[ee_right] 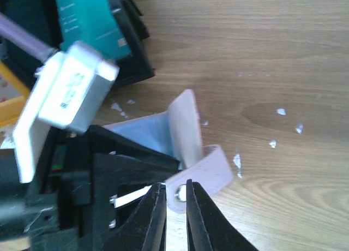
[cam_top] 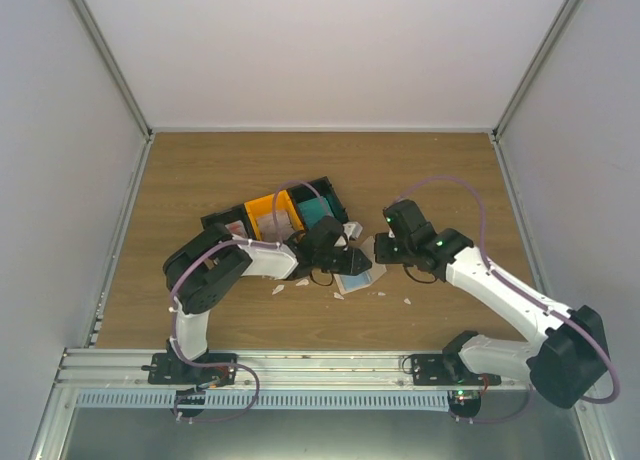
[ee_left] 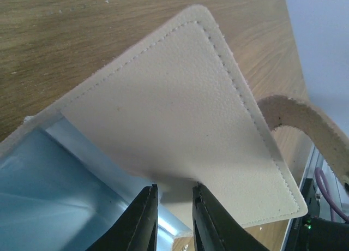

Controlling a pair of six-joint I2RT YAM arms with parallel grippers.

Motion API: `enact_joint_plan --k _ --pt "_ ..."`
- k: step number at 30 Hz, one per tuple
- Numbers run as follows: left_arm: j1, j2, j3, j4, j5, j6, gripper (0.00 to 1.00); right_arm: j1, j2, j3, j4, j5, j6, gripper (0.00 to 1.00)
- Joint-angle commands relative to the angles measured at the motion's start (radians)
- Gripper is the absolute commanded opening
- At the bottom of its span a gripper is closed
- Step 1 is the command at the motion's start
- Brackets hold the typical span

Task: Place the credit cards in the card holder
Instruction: Open the card holder at the center of the board.

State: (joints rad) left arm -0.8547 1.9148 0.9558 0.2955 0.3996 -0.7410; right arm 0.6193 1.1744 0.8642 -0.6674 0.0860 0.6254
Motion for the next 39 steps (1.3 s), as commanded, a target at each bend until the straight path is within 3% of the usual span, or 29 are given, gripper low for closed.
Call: enact_joint_plan --k 1,9,17,22,30,39 --pt "0.006 0.03 0.049 -0.038 -0.031 0.021 0.22 -0.007 0.008 -0.018 0.069 -0.123 -0.03 0.1" --pt "0.006 0.03 0.06 -0.1 -0.073 0.02 0.2 -0.037 0.126 -0.08 0.16 -0.135 -0.034 0.07" --pt "0.006 -0.067 -0.012 -0.102 -0.118 0.01 0.2 -0.045 0.249 -0.121 0.242 -0.129 -0.053 0.09" --pt "0.008 -0.162 -0.115 -0.09 -0.182 -0.025 0.23 -0.042 0.285 -0.148 0.26 -0.11 -0.065 0.18" --pt "0.015 -0.252 -0.244 -0.027 -0.199 -0.066 0.27 -0.004 0.286 -0.182 0.248 -0.069 -0.04 0.46" --pt "0.019 -0.214 -0.244 -0.009 -0.175 -0.067 0.18 0.053 0.299 -0.192 0.26 -0.072 -0.007 0.51"
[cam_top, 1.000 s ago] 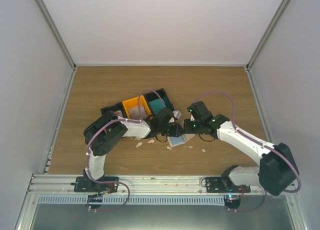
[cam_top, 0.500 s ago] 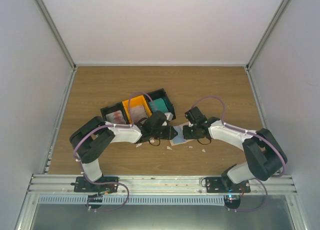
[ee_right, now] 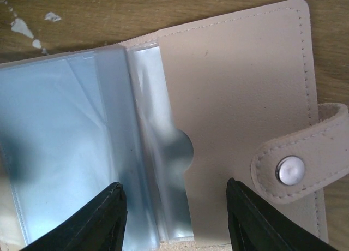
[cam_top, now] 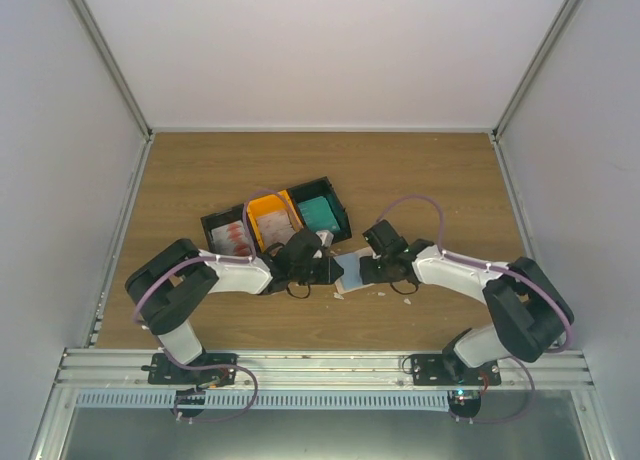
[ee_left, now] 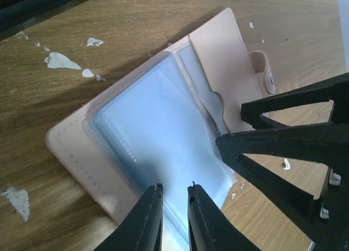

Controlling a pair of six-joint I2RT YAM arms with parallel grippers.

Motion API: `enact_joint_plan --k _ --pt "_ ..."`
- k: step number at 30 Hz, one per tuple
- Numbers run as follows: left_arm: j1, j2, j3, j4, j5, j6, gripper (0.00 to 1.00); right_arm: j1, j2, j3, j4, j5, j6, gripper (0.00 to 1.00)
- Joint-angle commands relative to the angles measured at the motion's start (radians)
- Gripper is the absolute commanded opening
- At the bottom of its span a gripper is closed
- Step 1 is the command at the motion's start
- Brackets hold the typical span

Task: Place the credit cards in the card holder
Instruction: Open the card holder at the center of the board.

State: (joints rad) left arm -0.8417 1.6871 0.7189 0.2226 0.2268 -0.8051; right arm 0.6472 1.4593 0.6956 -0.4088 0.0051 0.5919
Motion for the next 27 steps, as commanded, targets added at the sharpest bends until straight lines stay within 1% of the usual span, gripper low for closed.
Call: enact_joint_plan --k 1,7,11,15,20,23,25,27 --pt "0.006 0.015 -0.008 0.065 -0.003 -0.003 0.17 0.03 0.017 -0.024 -0.001 0.015 0.03 0.51" --pt "0.006 0.034 -0.009 0.051 -0.021 0.006 0.11 0.056 0.042 -0.029 -0.027 0.076 0.071 0.46" --pt "0.006 0.052 0.0 0.025 -0.041 0.007 0.1 0.065 0.068 -0.038 -0.043 0.124 0.117 0.43" --pt "0.006 0.078 0.013 -0.018 -0.056 0.002 0.09 0.07 0.07 -0.038 -0.052 0.144 0.161 0.43" --pt "0.007 0.088 0.024 -0.041 -0.061 0.011 0.08 0.07 0.005 -0.018 -0.092 0.17 0.2 0.44" --pt "0.007 0.075 0.042 -0.027 -0.023 0.062 0.11 0.07 -0.068 -0.002 -0.114 0.208 0.22 0.44" --pt "0.007 0.059 0.062 -0.018 0.014 0.115 0.15 0.071 -0.132 0.004 -0.11 0.223 0.221 0.44" --pt "0.007 0.042 0.097 -0.045 0.029 0.155 0.2 0.069 -0.185 0.015 -0.095 0.205 0.194 0.46"
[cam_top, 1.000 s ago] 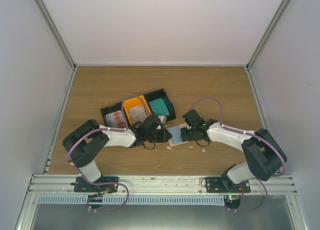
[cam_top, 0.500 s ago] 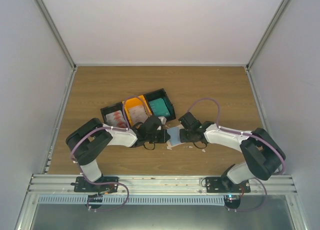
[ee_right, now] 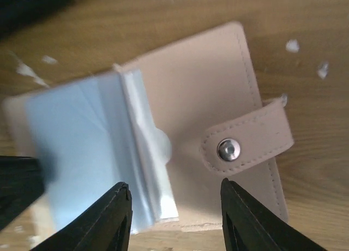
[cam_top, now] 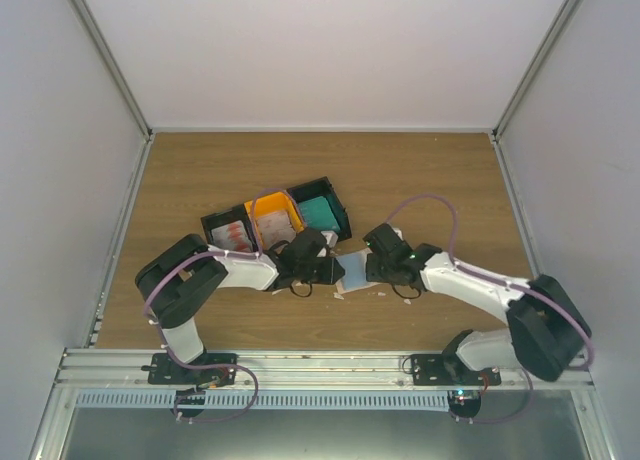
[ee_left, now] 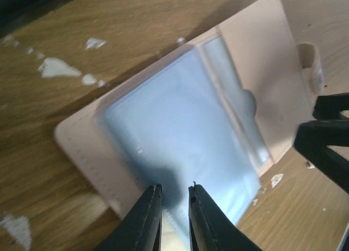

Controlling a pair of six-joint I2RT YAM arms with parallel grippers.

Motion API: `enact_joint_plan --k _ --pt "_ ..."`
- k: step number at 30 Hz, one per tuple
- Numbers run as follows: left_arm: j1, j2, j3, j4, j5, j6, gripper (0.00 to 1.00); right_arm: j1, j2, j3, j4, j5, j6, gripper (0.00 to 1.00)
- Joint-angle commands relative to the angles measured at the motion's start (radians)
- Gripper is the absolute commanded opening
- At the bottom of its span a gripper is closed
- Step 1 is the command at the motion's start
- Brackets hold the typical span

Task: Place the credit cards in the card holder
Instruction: Open the card holder at the center of the board, then pick up the credit card from the storage box.

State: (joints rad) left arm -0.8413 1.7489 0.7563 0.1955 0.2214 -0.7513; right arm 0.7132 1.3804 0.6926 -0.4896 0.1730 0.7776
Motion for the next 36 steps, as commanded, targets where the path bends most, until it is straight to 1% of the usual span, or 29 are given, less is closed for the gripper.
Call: enact_joint_plan --k 1,4,8,12,15,17,18,21,24,29,31,34,36 --pt "0.007 -0.027 0.088 -0.038 0.035 0.122 0.22 0.003 -0.122 0.026 -0.001 0.015 -0.013 0.47" --pt "0.009 -0.062 0.147 -0.111 0.015 0.177 0.29 0.002 -0.135 0.059 0.022 -0.07 -0.069 0.49" --pt "0.03 -0.127 0.202 -0.255 -0.049 0.257 0.39 0.003 -0.125 0.08 0.042 -0.158 -0.093 0.49" --pt "0.072 -0.215 0.238 -0.377 -0.121 0.348 0.41 0.002 -0.13 0.069 0.085 -0.219 -0.089 0.49" --pt "0.099 -0.271 0.275 -0.453 -0.183 0.443 0.43 0.001 -0.136 0.067 0.112 -0.239 -0.077 0.5" --pt "0.114 -0.281 0.316 -0.493 -0.204 0.512 0.46 0.0 -0.138 0.066 0.138 -0.238 -0.07 0.5" --pt "0.12 -0.277 0.339 -0.51 -0.202 0.557 0.48 -0.003 -0.136 0.067 0.15 -0.236 -0.064 0.51" --pt "0.126 -0.223 0.436 -0.564 -0.208 0.645 0.53 -0.03 -0.12 0.072 0.184 -0.234 -0.031 0.52" --pt "0.145 -0.127 0.562 -0.636 -0.206 0.705 0.53 -0.076 -0.093 0.059 0.237 -0.252 0.006 0.54" --pt "0.209 0.041 0.72 -0.767 -0.129 0.794 0.52 -0.153 -0.037 0.045 0.337 -0.349 0.0 0.6" --pt "0.236 0.1 0.773 -0.805 -0.093 0.828 0.46 -0.178 0.002 0.062 0.346 -0.38 -0.02 0.6" --pt "0.269 0.191 0.871 -0.866 -0.037 0.88 0.36 -0.203 0.064 0.087 0.347 -0.413 -0.052 0.57" --pt "0.274 0.262 0.932 -0.909 -0.032 0.921 0.32 -0.206 0.093 0.089 0.356 -0.417 -0.063 0.55"
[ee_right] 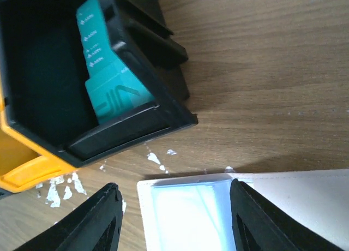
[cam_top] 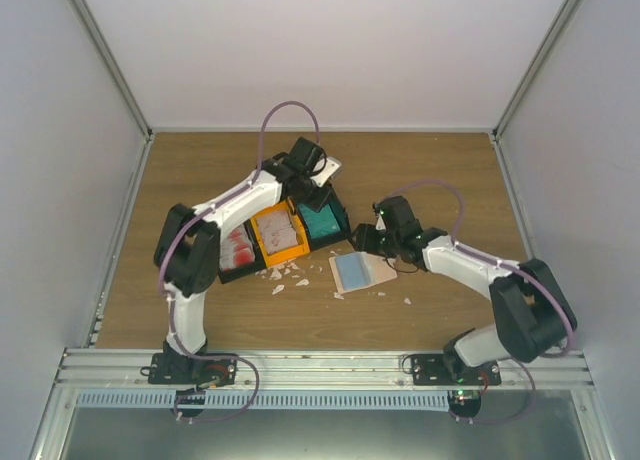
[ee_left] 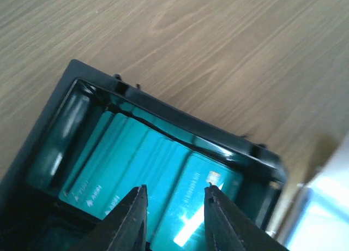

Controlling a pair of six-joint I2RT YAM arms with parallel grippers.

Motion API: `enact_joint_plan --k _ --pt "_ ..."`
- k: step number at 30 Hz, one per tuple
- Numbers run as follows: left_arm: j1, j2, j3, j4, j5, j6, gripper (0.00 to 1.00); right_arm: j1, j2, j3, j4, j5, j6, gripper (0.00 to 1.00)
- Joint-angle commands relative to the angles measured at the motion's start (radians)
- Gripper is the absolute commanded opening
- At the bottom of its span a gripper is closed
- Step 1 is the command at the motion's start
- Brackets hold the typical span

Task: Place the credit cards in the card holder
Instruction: Pick up the credit card from the storage box.

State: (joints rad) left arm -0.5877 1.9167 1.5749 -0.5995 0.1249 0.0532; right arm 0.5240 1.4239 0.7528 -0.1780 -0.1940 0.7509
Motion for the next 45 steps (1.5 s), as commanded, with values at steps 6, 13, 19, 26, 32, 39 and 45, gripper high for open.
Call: enact_joint_plan --k 6,13,19,26,32,39,45 --pt "0.02 0.246 0.236 -0.234 0.07 0.197 0.31 -0.021 0.093 0.031 0.058 -0.072 -0.05 0.5" --pt "0.02 0.302 0.254 -0.269 0.134 0.247 0.37 -0.02 0.139 0.075 0.03 -0.029 -0.078 0.48" --pt "0.02 0.362 0.317 -0.319 0.116 0.267 0.43 -0.021 0.193 0.127 0.019 0.018 -0.096 0.46" --pt "0.014 0.429 0.37 -0.376 0.112 0.28 0.47 -0.02 0.242 0.149 0.015 0.043 -0.121 0.43" --pt "0.008 0.453 0.384 -0.419 0.163 0.289 0.38 -0.02 0.262 0.152 0.017 0.044 -0.125 0.41" --pt "0.007 0.425 0.386 -0.424 0.196 0.283 0.19 -0.02 0.296 0.167 0.025 0.035 -0.124 0.38" --pt "0.006 0.411 0.432 -0.448 0.231 0.293 0.12 -0.018 0.324 0.178 0.048 0.02 -0.121 0.36"
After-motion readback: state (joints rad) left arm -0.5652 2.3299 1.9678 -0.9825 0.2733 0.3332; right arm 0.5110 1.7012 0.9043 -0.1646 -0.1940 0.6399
